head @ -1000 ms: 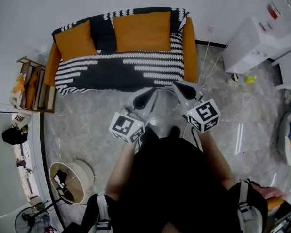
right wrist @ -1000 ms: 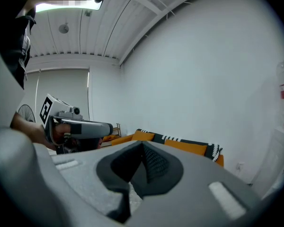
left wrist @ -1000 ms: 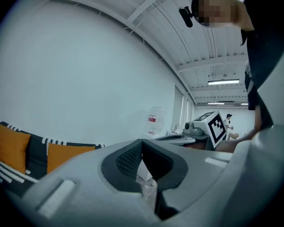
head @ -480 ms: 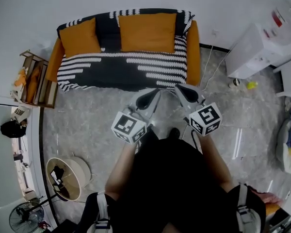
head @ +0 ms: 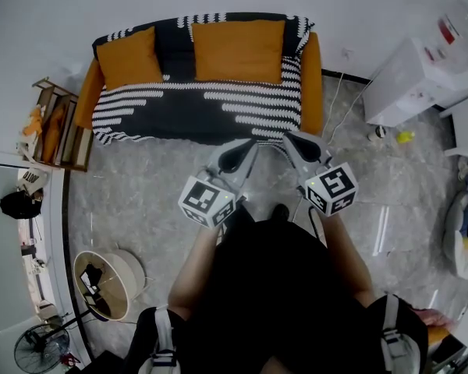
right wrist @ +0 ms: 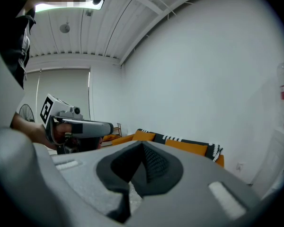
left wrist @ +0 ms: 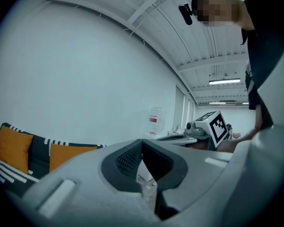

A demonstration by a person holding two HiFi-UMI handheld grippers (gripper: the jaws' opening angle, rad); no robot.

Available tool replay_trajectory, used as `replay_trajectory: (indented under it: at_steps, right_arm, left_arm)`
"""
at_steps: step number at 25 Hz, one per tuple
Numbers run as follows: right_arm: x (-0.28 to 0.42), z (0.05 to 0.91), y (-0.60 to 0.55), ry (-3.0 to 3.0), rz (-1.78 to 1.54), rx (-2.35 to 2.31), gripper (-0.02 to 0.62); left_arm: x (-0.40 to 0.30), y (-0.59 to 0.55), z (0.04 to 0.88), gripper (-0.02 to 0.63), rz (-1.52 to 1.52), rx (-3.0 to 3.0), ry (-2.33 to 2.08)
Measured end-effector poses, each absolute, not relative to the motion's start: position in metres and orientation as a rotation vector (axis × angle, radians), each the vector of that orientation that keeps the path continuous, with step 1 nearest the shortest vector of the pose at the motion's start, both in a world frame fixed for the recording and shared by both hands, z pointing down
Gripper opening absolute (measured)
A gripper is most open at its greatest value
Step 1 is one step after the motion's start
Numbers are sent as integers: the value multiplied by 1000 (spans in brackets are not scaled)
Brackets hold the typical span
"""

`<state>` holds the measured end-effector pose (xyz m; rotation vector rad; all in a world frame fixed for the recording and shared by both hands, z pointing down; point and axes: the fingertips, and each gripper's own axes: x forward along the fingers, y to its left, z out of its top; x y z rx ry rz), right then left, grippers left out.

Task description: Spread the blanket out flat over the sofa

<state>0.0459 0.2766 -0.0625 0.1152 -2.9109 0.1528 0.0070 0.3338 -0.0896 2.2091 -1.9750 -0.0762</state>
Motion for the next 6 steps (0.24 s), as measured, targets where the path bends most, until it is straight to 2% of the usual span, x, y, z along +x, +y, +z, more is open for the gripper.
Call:
replay_trajectory:
  at_steps: [6]
  right_arm:
    - [47, -58, 273, -2903, 144, 112, 3]
  left_arm:
    - [8, 330, -86, 11, -73, 2209, -1973]
